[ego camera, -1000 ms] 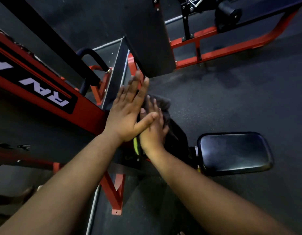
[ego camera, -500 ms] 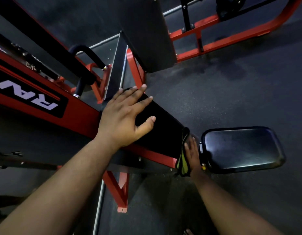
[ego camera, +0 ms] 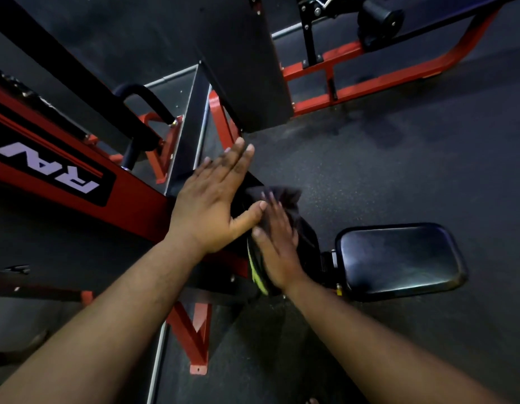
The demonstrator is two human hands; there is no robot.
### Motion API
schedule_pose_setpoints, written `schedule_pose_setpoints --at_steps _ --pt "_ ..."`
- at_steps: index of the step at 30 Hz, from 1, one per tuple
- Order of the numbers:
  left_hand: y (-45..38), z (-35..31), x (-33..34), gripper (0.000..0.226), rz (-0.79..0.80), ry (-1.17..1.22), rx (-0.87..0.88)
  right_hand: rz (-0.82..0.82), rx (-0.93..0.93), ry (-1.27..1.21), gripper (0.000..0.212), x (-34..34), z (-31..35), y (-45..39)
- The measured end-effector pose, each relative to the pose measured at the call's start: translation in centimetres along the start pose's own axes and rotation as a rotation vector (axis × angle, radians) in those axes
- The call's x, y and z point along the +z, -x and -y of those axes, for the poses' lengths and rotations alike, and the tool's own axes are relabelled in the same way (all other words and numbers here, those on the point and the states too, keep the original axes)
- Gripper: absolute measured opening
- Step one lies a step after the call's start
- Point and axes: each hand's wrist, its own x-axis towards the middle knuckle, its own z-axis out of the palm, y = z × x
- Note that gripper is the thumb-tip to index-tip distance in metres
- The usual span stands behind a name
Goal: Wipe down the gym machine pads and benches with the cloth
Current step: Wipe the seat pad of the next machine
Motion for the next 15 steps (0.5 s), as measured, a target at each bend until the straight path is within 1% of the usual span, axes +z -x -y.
schedule_pose_setpoints --at_steps 2,3,5,6,8,10,12,13,15 --pt "0.0 -0.1 0.0 0.084 0.004 -0.005 -0.007 -0.009 -0.06 0.044 0.072 0.3 -3.2 3.3" --pt "0.0 -0.1 0.0 0.084 0.003 -0.008 -0.008 -0.022 -0.013 0.059 0.072 0.1 -5.4 3.6" --pt "0.0 -0.1 0.1 0.083 0.005 -0.016 0.002 -0.04 0.198 0.014 0.068 -0.8 -8.4 1.8" --pt "0.0 -0.1 0.1 0.083 0.007 -0.021 0.002 -0.041 0.282 -0.026 0.071 -1.3 -8.8 0.1" --pt "0.0 0.0 0.0 0.082 0.02 -0.028 0.002 -0.043 0.333 -0.038 0.085 -1.7 -7.1 -3.3" --pt "0.0 0.0 0.0 0.082 0.026 -0.032 -0.002 -0.016 0.274 -0.01 0.081 -1.0 -3.1 -4.4" --pt "-0.1 0.0 0.0 0.083 0.03 -0.034 -0.002 0.009 0.165 0.025 0.07 0.1 0.5 -2.0" --pt "-0.1 0.0 -0.1 0.083 0.032 -0.036 -0.003 0.005 0.095 0.032 0.066 0.8 1.5 0.1" --pt "-0.1 0.0 -0.1 0.083 0.047 -0.046 -0.01 0.013 0.042 0.035 0.062 1.4 1.7 3.1"
